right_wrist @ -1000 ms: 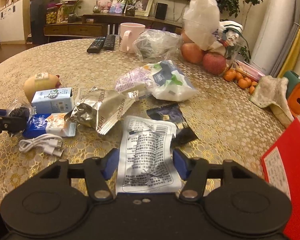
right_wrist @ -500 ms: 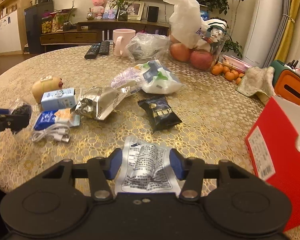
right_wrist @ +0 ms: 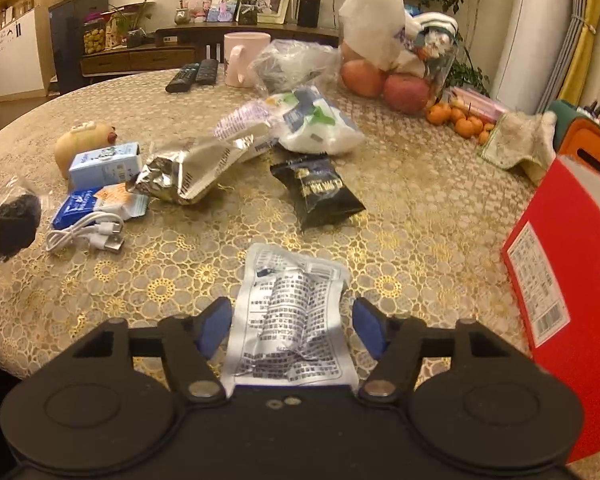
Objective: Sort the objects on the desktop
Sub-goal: 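Carry the tea bag and silver sachet with both tools over the red shoebox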
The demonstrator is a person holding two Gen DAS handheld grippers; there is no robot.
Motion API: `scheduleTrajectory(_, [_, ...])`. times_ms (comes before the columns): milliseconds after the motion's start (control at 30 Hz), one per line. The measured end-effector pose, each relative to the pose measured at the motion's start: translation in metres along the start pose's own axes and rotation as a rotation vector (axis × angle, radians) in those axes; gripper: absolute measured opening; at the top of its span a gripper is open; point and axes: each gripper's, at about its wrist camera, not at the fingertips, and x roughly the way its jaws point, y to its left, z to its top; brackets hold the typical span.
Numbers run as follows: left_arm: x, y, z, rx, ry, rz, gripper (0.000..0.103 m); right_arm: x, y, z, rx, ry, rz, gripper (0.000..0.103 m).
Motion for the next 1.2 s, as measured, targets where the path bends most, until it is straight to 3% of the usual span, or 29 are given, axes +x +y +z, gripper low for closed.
scheduleTrajectory(433, [-0.003,-0.01,0.002,0.013,-0.001,-0.018,0.033,-0.01,-0.006,0.003,0.059,-0.003,0.033,0.055])
scheduleTrajectory(833, [-0.029,-0.048,0.018,0.069,-0.039,-0.064,0.033,-0.077,-0.029,0.011,0.085,-0.083,0.041,0.055])
scheduleTrajectory(1200, [-0.045,-0.105,0.045,0.136,-0.058,-0.158,0.033,-0.14,-0.09,0.016,0.158,-0.155,0.027,0.055])
